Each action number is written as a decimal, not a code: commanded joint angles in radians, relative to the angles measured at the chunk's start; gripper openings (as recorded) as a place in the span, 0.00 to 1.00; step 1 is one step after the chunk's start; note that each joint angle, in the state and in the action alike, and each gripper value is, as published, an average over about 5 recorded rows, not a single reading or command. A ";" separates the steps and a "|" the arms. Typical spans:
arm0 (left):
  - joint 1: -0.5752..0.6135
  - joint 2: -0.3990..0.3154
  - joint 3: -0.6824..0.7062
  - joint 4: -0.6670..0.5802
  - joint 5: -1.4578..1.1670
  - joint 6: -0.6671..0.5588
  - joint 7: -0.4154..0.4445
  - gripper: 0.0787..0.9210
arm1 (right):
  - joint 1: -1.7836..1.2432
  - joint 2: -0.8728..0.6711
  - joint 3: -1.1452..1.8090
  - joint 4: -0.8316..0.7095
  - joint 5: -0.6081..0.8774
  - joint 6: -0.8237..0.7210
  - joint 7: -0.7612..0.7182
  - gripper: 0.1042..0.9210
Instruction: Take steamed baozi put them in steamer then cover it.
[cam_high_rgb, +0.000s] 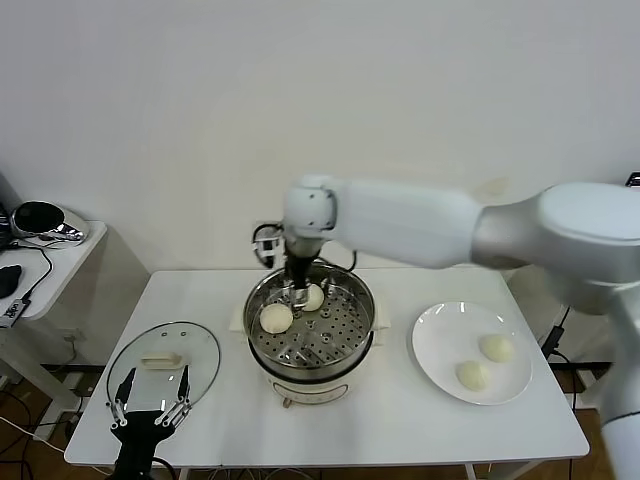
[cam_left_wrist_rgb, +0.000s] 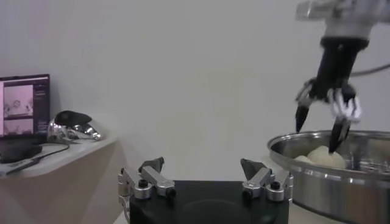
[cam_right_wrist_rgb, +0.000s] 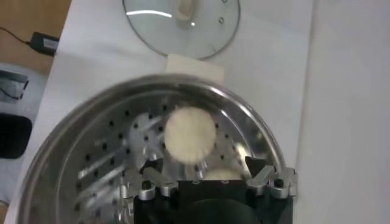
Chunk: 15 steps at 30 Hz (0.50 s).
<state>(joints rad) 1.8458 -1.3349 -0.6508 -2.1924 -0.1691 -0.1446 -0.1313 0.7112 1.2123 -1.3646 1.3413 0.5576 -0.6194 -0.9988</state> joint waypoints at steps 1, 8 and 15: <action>0.001 0.002 0.003 0.000 0.001 0.001 0.001 0.88 | 0.139 -0.336 -0.046 0.247 -0.078 0.071 -0.128 0.88; 0.015 0.012 0.002 -0.011 0.007 0.004 0.003 0.88 | 0.078 -0.680 -0.047 0.333 -0.339 0.254 -0.222 0.88; 0.023 0.007 0.003 -0.006 0.012 0.006 0.004 0.88 | -0.175 -0.840 0.067 0.335 -0.552 0.341 -0.213 0.88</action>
<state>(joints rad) 1.8686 -1.3282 -0.6478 -2.1987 -0.1567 -0.1385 -0.1273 0.6537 0.6258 -1.3411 1.5919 0.2066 -0.3823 -1.1558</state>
